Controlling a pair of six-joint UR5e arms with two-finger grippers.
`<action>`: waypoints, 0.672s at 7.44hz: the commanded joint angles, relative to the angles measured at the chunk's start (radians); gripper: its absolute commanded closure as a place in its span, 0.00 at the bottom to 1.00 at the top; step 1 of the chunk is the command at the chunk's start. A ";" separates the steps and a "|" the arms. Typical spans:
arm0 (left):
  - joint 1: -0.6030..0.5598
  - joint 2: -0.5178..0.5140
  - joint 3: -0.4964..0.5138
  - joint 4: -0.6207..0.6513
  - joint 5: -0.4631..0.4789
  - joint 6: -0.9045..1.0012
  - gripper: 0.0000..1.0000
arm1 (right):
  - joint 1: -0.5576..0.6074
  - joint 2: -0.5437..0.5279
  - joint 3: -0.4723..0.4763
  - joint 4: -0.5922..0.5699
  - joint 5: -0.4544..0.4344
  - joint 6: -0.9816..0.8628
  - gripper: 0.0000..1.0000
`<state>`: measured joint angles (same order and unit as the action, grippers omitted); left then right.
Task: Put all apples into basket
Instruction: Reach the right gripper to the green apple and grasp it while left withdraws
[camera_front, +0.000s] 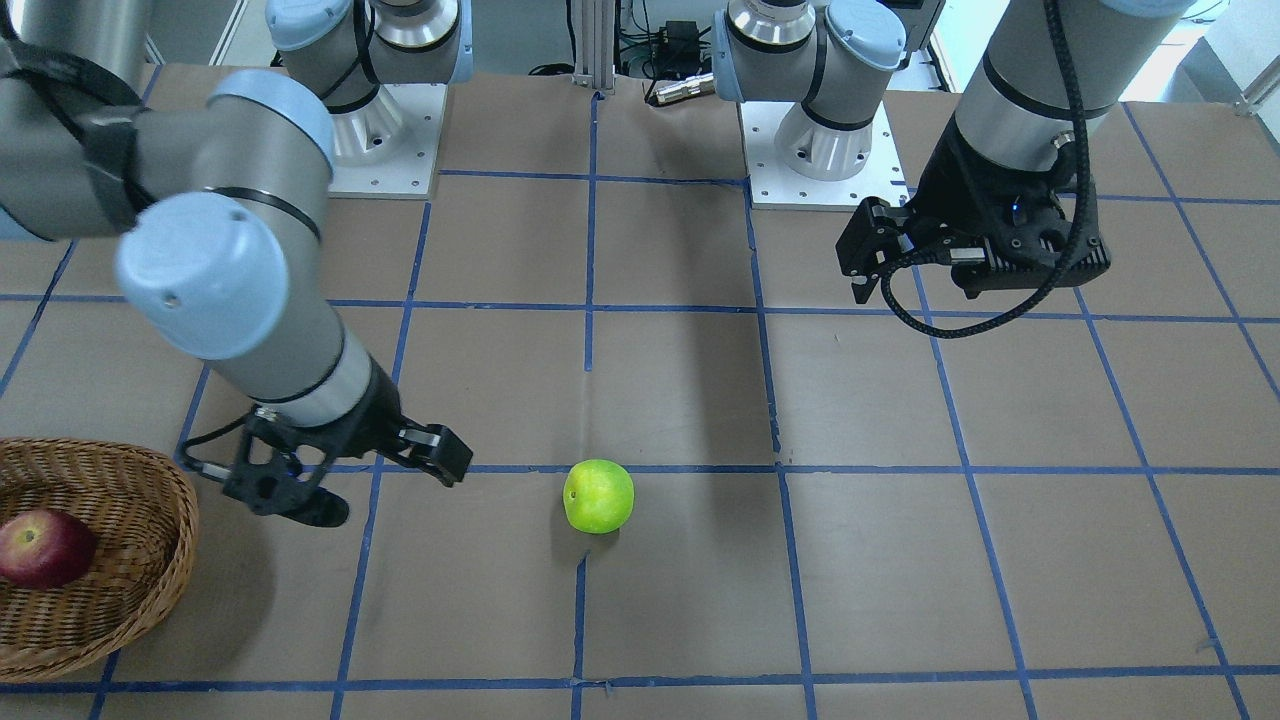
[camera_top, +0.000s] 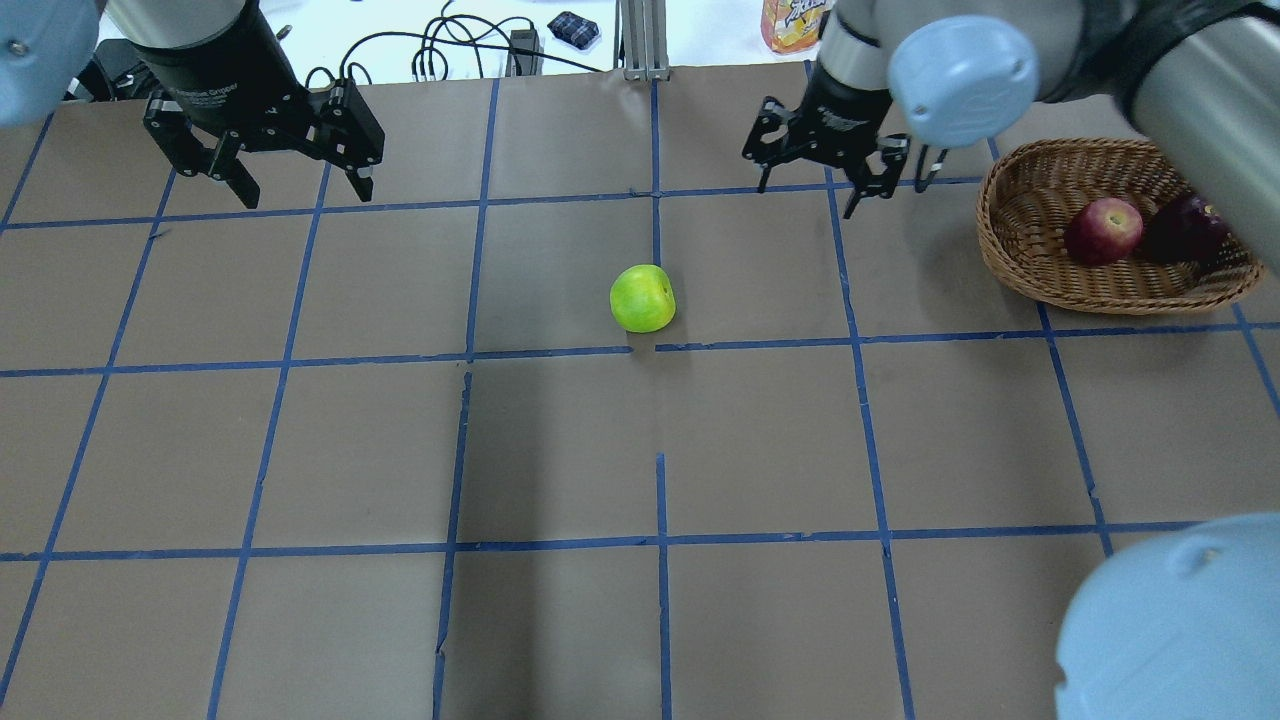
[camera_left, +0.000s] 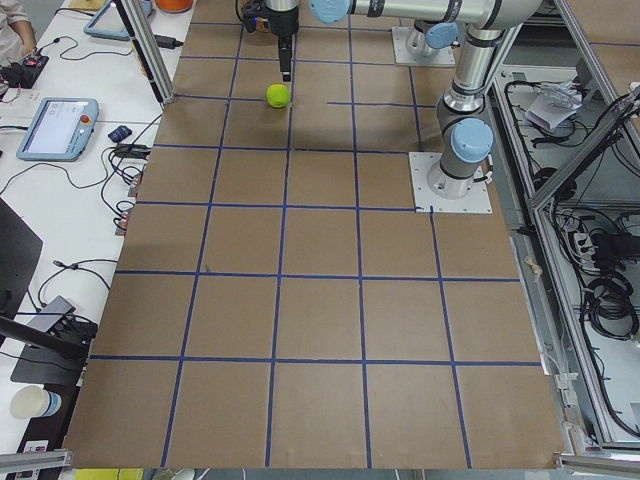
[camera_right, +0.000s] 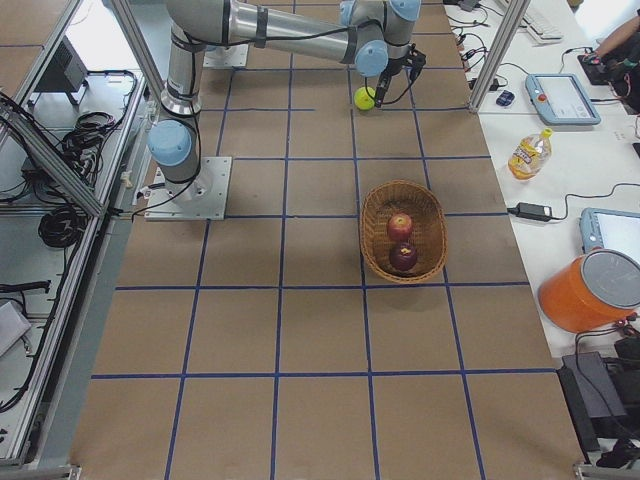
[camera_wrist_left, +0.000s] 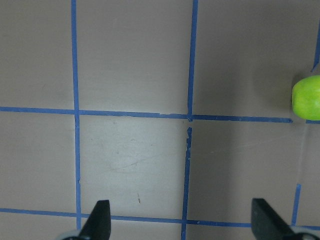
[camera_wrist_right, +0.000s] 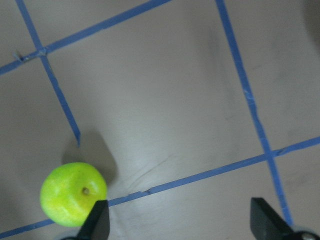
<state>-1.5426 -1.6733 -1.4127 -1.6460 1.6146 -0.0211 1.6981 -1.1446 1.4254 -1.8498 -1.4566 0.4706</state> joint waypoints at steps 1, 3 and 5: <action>0.001 0.007 -0.011 0.003 -0.001 0.001 0.00 | 0.133 0.113 0.000 -0.179 -0.004 0.092 0.00; -0.001 0.007 -0.011 0.006 0.002 0.000 0.00 | 0.187 0.147 -0.002 -0.187 -0.002 0.094 0.00; 0.007 0.006 0.005 0.009 0.002 0.000 0.00 | 0.225 0.170 0.001 -0.174 -0.002 0.091 0.00</action>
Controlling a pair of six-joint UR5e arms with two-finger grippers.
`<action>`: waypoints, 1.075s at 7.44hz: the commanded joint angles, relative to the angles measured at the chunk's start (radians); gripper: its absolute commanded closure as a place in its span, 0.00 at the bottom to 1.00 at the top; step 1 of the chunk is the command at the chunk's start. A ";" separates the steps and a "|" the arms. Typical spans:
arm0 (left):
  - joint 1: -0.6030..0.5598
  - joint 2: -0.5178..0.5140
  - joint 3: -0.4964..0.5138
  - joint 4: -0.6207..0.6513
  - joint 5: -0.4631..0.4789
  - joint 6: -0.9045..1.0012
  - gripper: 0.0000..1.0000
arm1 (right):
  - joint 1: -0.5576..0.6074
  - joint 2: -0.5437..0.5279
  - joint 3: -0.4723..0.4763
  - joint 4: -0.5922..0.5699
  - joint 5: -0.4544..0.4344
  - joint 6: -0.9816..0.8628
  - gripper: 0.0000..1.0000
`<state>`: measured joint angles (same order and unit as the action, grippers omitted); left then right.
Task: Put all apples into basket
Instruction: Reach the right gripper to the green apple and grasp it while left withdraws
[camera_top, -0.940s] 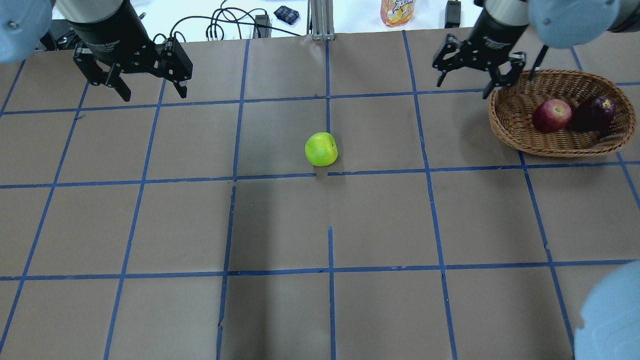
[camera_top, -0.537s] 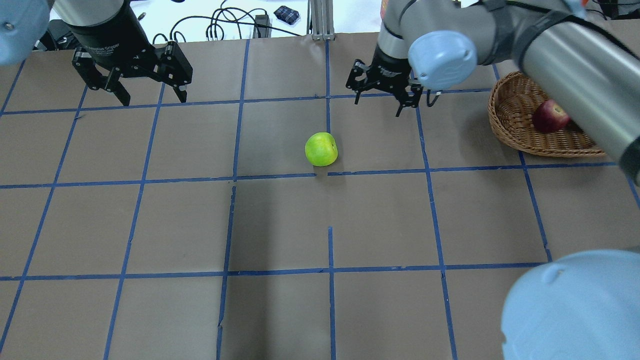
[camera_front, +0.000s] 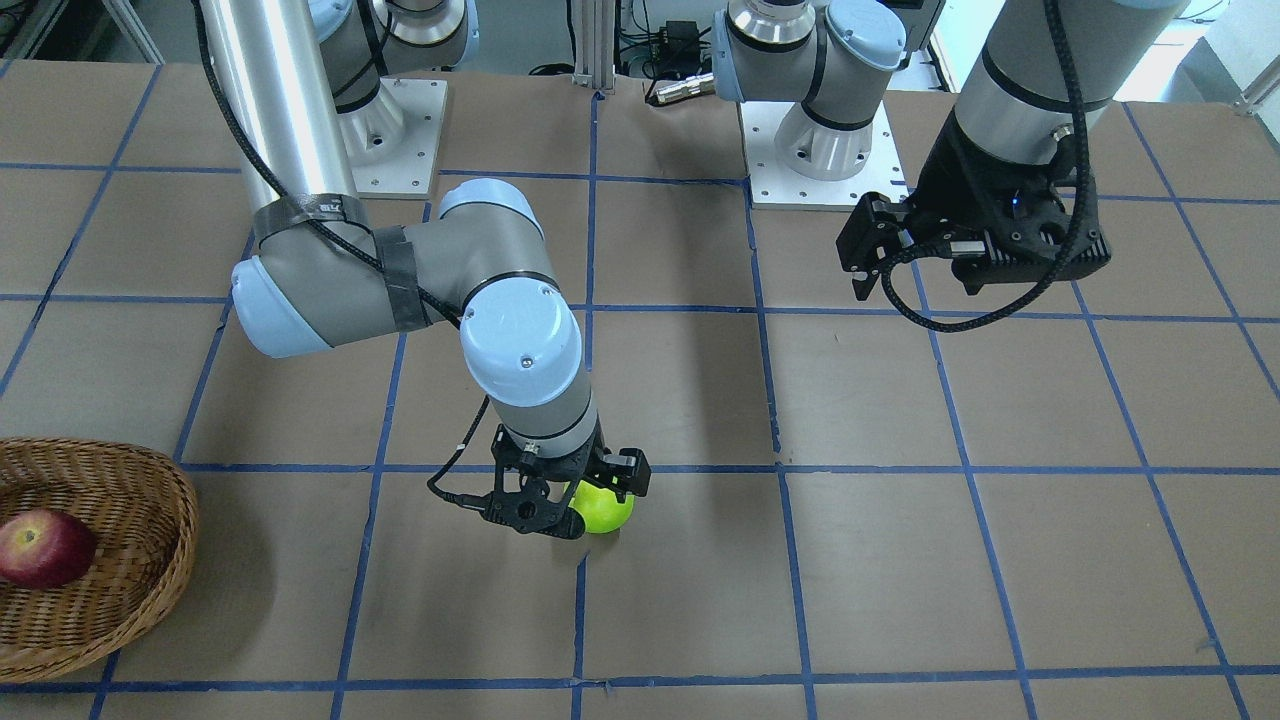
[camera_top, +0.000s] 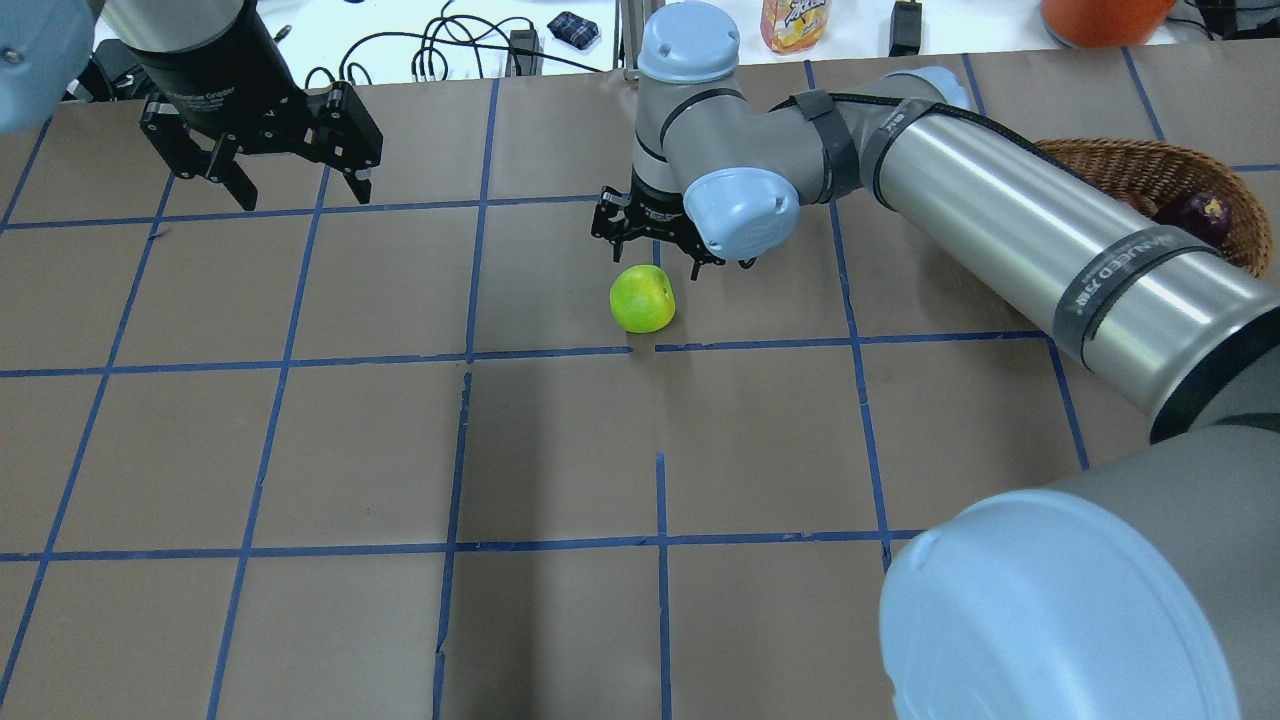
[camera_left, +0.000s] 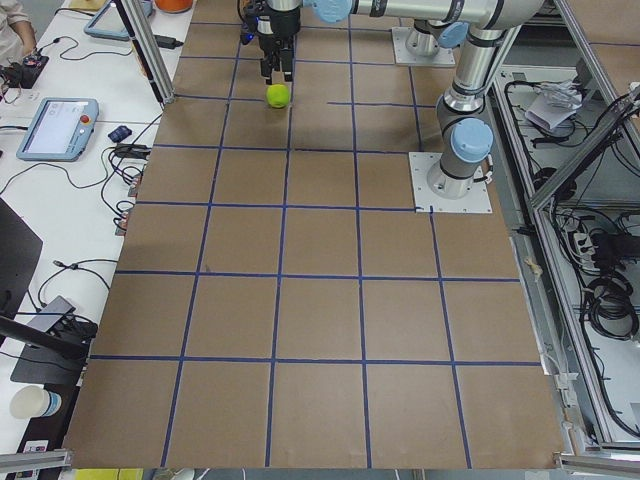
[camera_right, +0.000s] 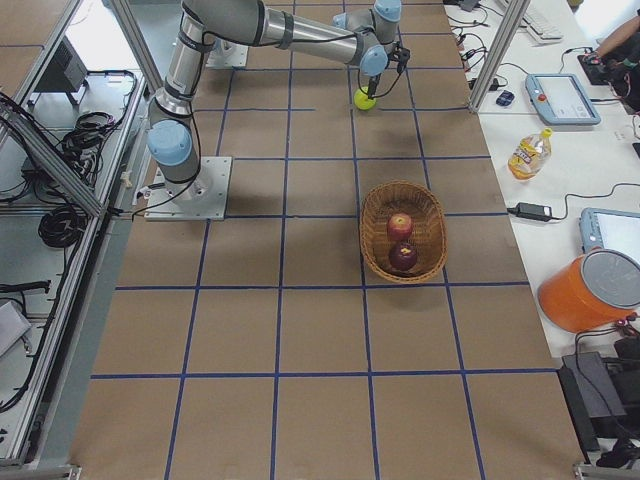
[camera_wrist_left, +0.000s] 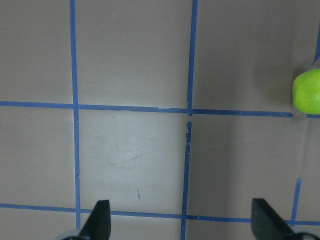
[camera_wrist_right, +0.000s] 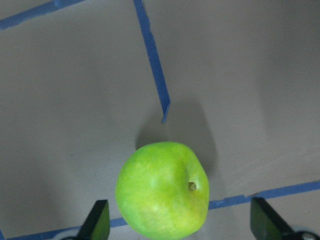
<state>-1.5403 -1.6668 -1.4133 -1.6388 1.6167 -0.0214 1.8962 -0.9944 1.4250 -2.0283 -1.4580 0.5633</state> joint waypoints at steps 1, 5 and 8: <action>0.000 0.001 -0.001 0.002 0.002 0.000 0.00 | 0.047 0.034 0.003 -0.003 -0.002 -0.003 0.00; -0.001 0.005 -0.010 0.002 0.002 0.000 0.00 | 0.049 0.091 0.000 -0.029 -0.066 -0.060 0.06; -0.001 0.007 -0.012 0.002 0.002 0.000 0.00 | 0.032 0.083 -0.014 -0.027 -0.126 -0.123 1.00</action>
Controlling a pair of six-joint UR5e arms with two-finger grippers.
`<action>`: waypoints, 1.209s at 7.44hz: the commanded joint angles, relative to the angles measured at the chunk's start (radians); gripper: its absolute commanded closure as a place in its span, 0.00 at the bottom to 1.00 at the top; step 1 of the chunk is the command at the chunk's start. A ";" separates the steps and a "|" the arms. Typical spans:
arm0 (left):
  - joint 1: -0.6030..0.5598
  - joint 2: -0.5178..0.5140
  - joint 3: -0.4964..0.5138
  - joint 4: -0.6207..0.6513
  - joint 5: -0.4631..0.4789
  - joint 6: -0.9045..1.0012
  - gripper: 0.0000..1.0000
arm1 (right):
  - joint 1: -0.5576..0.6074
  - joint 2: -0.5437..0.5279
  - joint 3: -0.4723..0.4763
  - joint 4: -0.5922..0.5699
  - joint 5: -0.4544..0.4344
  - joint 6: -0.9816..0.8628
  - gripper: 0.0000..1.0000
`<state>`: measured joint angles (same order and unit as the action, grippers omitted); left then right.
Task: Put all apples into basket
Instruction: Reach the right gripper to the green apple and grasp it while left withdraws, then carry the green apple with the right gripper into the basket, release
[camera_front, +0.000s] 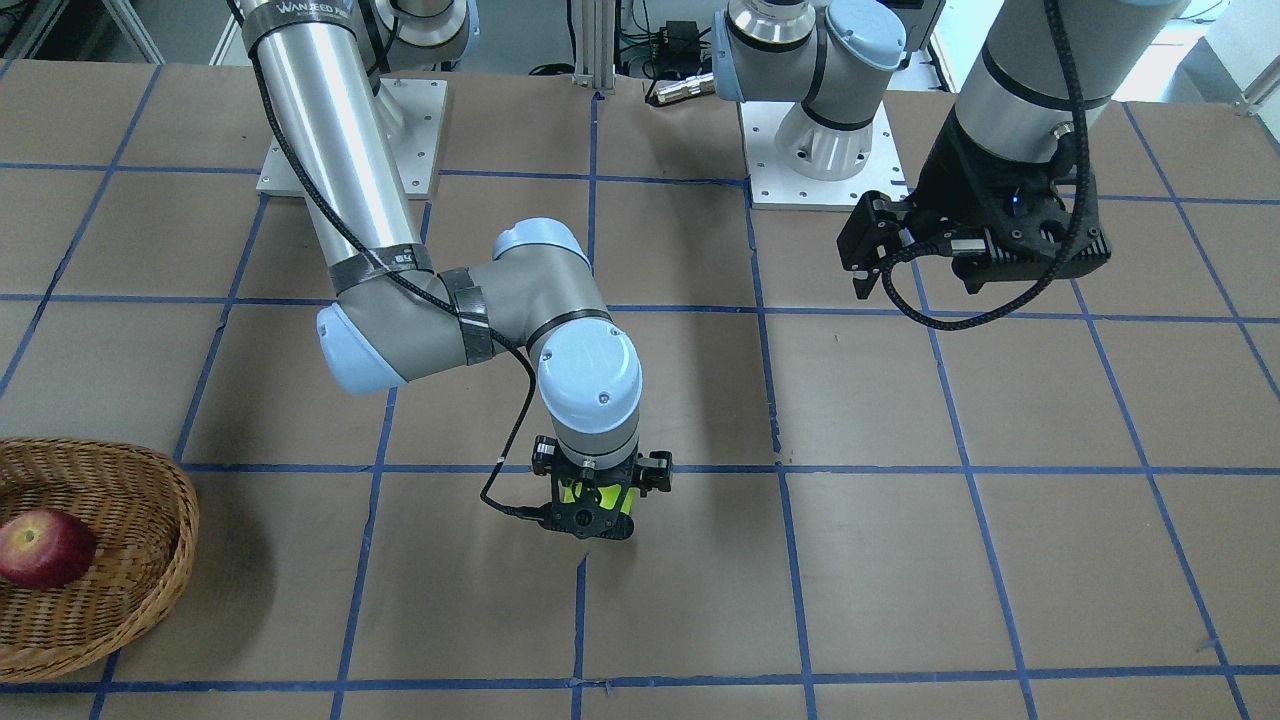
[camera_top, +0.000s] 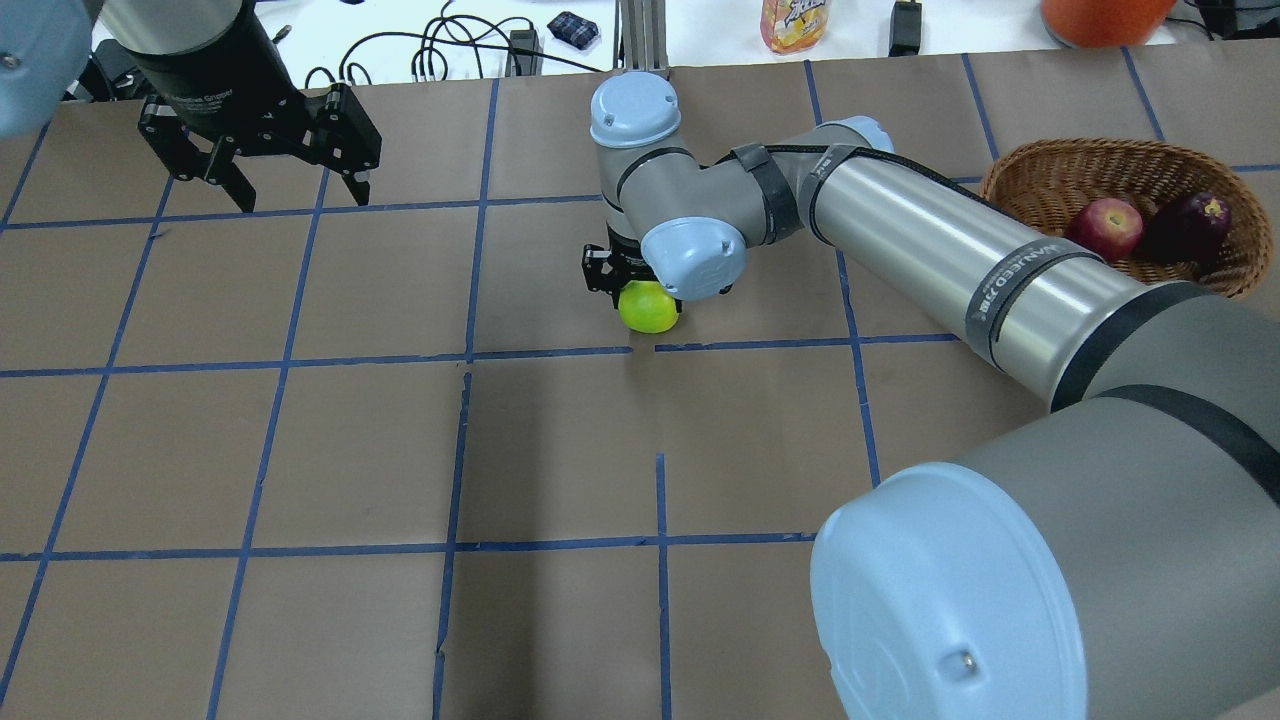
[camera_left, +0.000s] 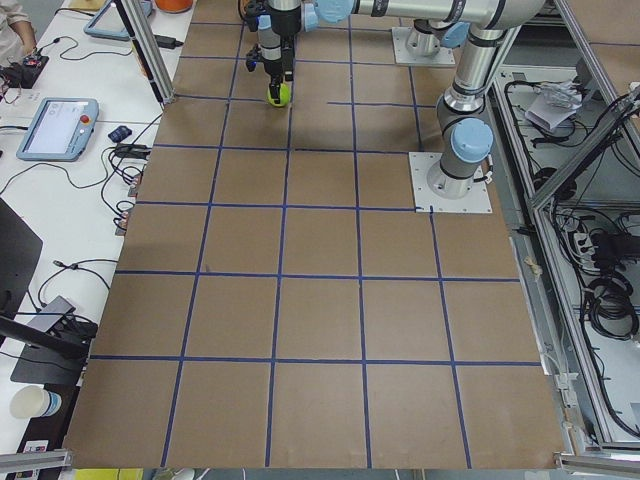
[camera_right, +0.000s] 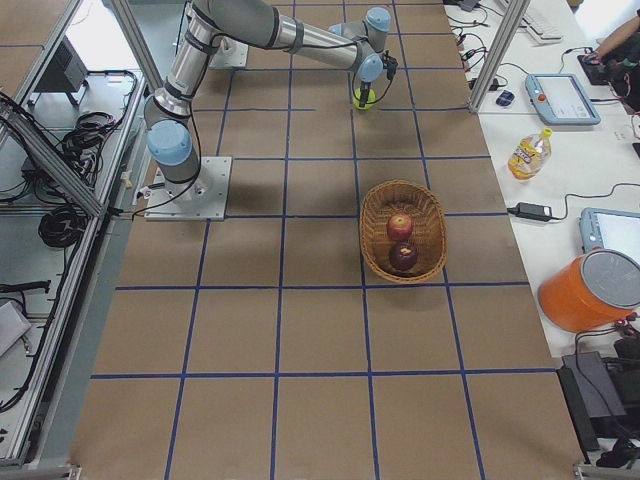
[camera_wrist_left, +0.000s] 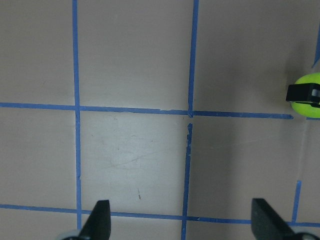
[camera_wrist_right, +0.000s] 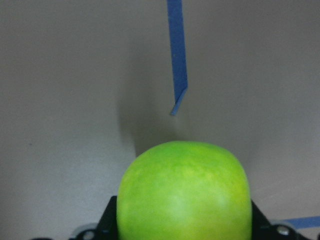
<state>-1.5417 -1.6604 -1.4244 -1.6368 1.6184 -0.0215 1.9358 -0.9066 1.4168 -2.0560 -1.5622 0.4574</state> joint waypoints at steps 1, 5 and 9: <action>0.000 0.001 -0.001 0.000 0.000 0.000 0.00 | -0.021 -0.021 -0.024 0.017 -0.024 -0.014 1.00; 0.003 -0.001 -0.001 0.000 -0.002 -0.003 0.00 | -0.345 -0.224 -0.134 0.387 -0.080 -0.235 1.00; 0.002 -0.004 0.001 0.002 -0.003 -0.011 0.00 | -0.645 -0.190 -0.113 0.372 -0.110 -0.598 1.00</action>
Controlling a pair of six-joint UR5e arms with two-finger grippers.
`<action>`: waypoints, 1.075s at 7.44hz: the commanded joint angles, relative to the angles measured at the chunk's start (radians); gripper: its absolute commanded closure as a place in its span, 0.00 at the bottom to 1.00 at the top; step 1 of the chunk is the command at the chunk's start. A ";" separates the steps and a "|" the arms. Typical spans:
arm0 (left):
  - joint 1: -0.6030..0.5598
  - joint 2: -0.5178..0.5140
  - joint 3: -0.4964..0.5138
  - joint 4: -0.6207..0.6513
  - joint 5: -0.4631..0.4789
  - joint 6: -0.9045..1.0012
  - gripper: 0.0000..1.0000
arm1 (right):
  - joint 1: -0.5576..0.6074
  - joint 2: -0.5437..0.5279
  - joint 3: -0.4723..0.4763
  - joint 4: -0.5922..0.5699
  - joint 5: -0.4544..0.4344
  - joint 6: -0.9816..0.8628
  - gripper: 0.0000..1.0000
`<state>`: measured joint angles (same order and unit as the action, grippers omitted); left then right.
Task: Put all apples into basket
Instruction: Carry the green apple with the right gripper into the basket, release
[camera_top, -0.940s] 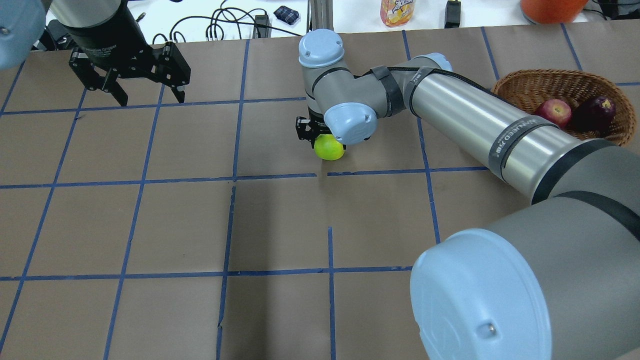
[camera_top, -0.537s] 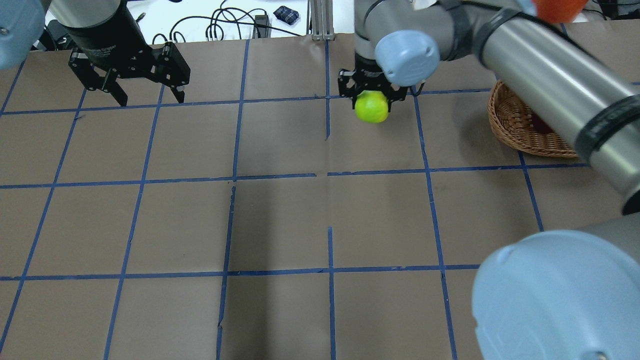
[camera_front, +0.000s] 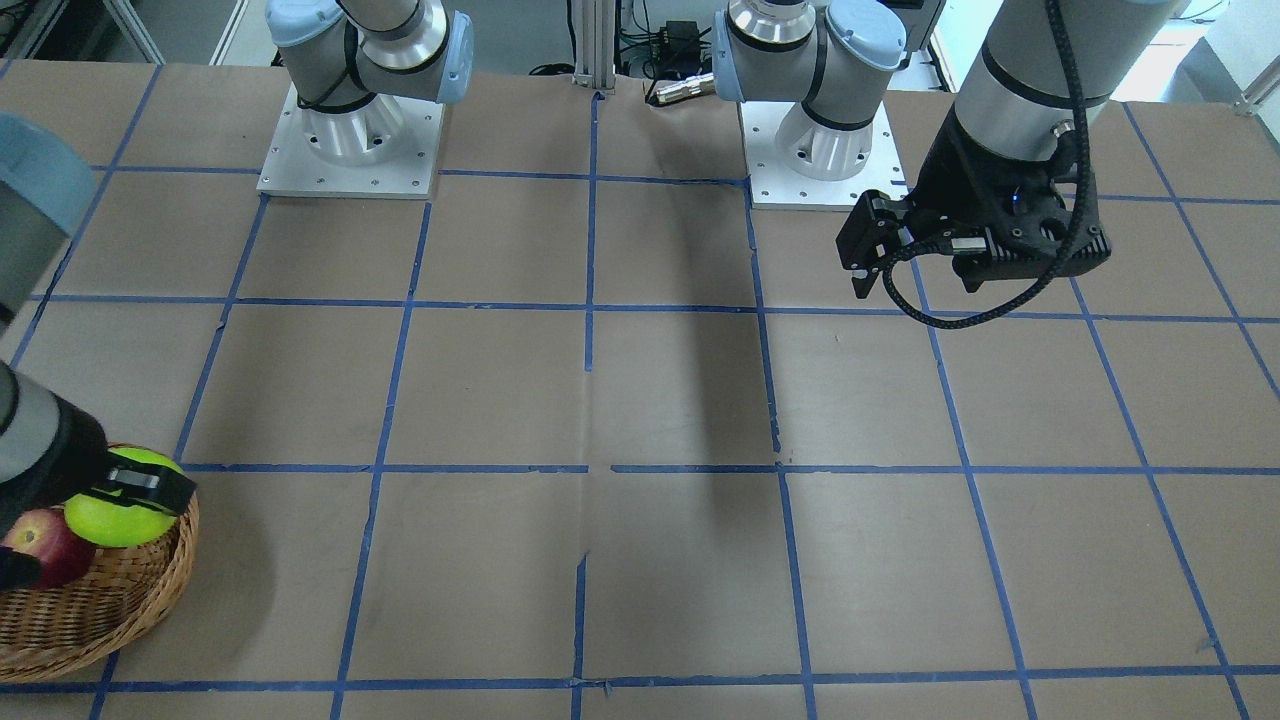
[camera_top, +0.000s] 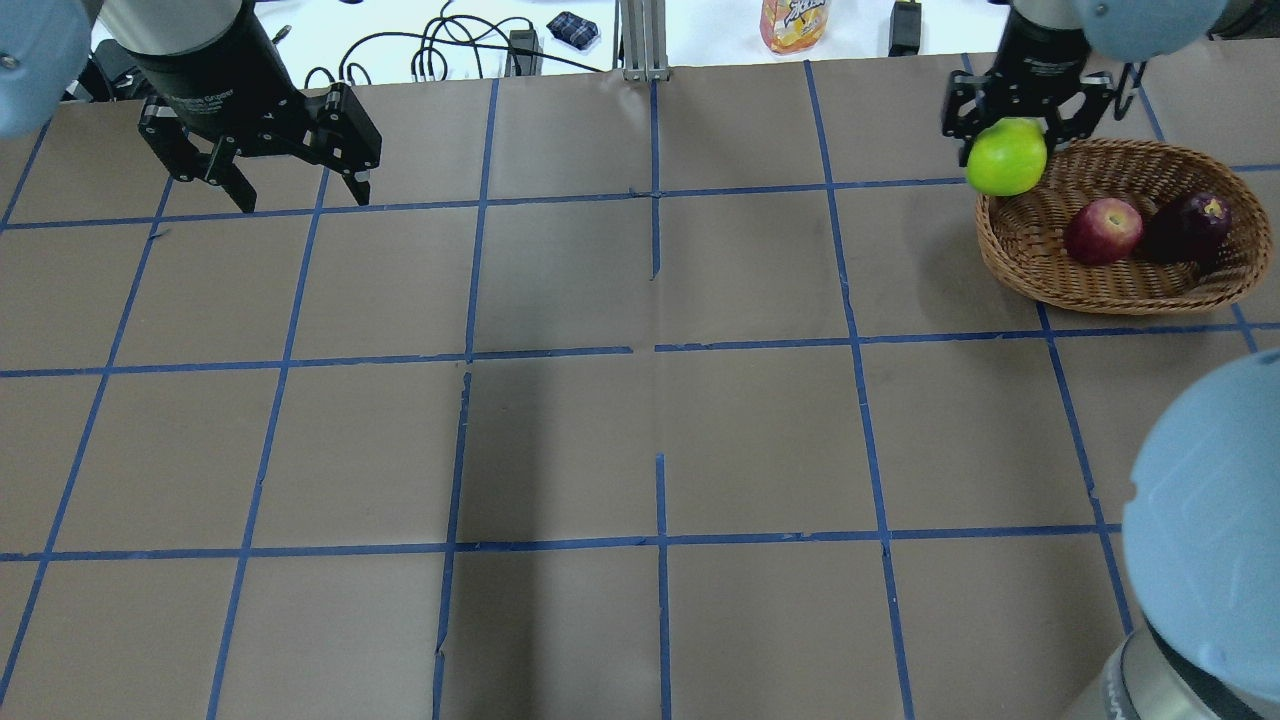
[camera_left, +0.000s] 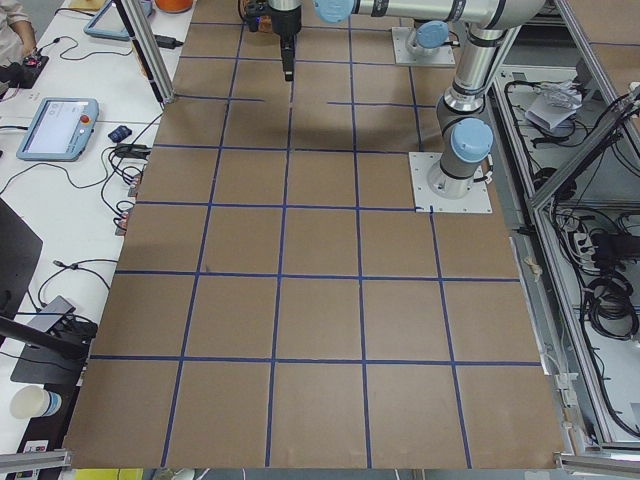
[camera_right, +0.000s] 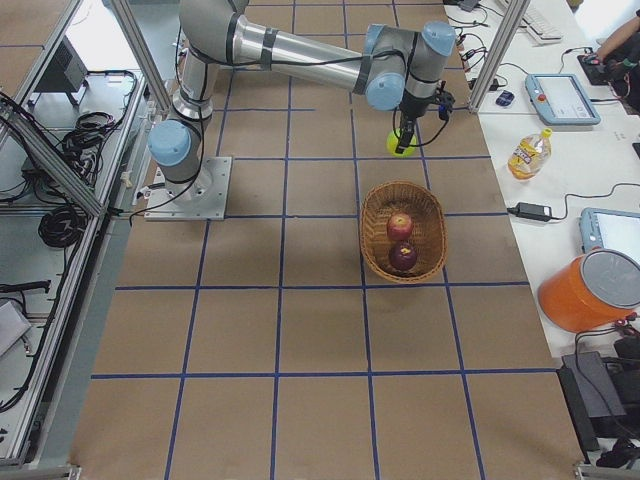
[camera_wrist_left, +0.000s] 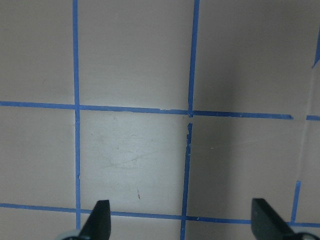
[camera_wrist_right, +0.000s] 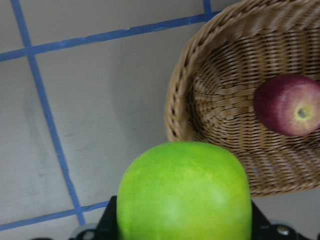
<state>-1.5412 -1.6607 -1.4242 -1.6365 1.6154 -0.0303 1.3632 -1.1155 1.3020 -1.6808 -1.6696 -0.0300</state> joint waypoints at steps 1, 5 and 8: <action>0.001 -0.008 0.002 0.009 0.000 -0.003 0.00 | -0.090 0.052 0.003 -0.008 -0.001 -0.107 1.00; -0.004 -0.008 0.001 0.003 -0.002 -0.002 0.00 | -0.122 0.140 0.019 -0.112 0.013 -0.111 1.00; 0.001 -0.025 -0.001 0.033 0.001 -0.002 0.00 | -0.122 0.155 0.039 -0.119 0.014 -0.114 0.23</action>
<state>-1.5437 -1.6836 -1.4233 -1.6091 1.6157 -0.0323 1.2421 -0.9659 1.3285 -1.7950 -1.6554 -0.1367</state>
